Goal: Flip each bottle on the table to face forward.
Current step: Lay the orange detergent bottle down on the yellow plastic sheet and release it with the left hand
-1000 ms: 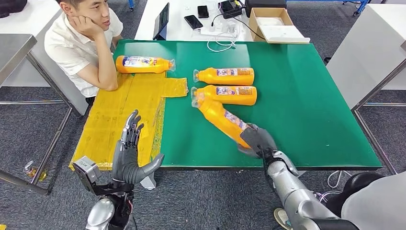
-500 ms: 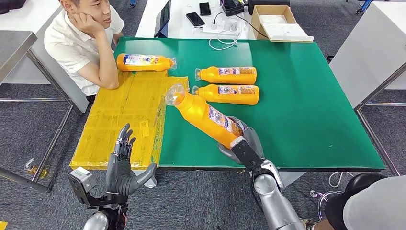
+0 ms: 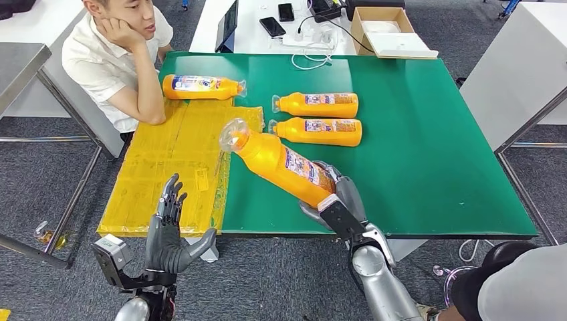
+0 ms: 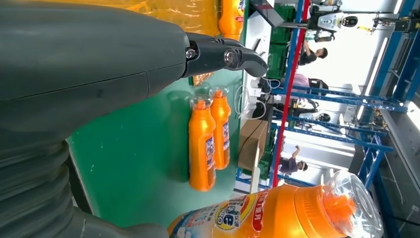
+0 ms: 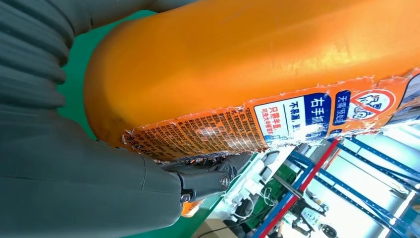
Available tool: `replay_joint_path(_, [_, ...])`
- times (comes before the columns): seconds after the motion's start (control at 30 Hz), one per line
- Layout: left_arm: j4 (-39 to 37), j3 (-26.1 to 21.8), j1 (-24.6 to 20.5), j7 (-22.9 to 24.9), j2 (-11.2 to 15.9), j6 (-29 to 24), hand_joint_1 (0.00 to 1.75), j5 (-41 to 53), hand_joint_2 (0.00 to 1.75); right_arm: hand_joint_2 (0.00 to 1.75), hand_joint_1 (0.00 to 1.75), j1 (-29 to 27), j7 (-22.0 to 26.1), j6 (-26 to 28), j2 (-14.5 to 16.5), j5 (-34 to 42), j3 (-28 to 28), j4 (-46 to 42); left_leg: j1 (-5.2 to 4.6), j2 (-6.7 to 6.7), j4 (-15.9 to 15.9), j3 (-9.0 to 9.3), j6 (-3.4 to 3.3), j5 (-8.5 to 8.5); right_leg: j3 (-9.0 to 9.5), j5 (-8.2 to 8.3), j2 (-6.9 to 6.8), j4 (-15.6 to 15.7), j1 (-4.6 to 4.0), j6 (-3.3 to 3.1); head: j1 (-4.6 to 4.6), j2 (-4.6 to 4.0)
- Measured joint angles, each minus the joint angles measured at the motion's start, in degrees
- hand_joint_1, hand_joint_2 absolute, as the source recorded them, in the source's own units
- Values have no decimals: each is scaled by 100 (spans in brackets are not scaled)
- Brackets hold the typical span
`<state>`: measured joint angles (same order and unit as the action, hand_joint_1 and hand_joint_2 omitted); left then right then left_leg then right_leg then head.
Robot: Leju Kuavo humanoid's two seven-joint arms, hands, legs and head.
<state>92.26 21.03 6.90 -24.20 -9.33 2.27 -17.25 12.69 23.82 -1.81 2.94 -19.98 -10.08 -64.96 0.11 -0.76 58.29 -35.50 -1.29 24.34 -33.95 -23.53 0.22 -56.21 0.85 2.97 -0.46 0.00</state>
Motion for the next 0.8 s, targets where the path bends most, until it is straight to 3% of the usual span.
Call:
replay_joint_path(0.43, [19,-4,4,23,0,26,0,-18,175,175,175,-5,15,-17,-2,5,-10,-28,0,0,0,0,0,0,1,0,0,-1,0,0,-1,0])
replay_joint_path(0.5, [5,24,-40,271,-2,331,0,-325,175,175,175,6,183,-272,46,23,-105,0,1,-1,-1,-5,0,0,-1,0,0,-2,-2,0,2,0])
replay_joint_path(0.63, [-199,294,-411,871,-133,1645,0,-1935,175,175,175,179,739,-951,667,-151,-1040,656,10,42,-1,2,6,1,-16,6,30,-4,-9,-9,-4,0])
replay_joint_path(0.7, [-268,360,-548,878,-184,1749,0,-2195,175,175,175,257,839,-849,909,-31,-1424,982,13,24,-1,4,9,-2,-17,1,20,-6,-11,-12,-11,0])
replay_joint_path(0.8, [-331,356,-594,875,-181,1761,0,-2312,175,175,175,403,876,-794,986,209,-1697,1294,16,4,-2,-1,11,-6,-11,-3,0,-8,-12,-10,-1,0])
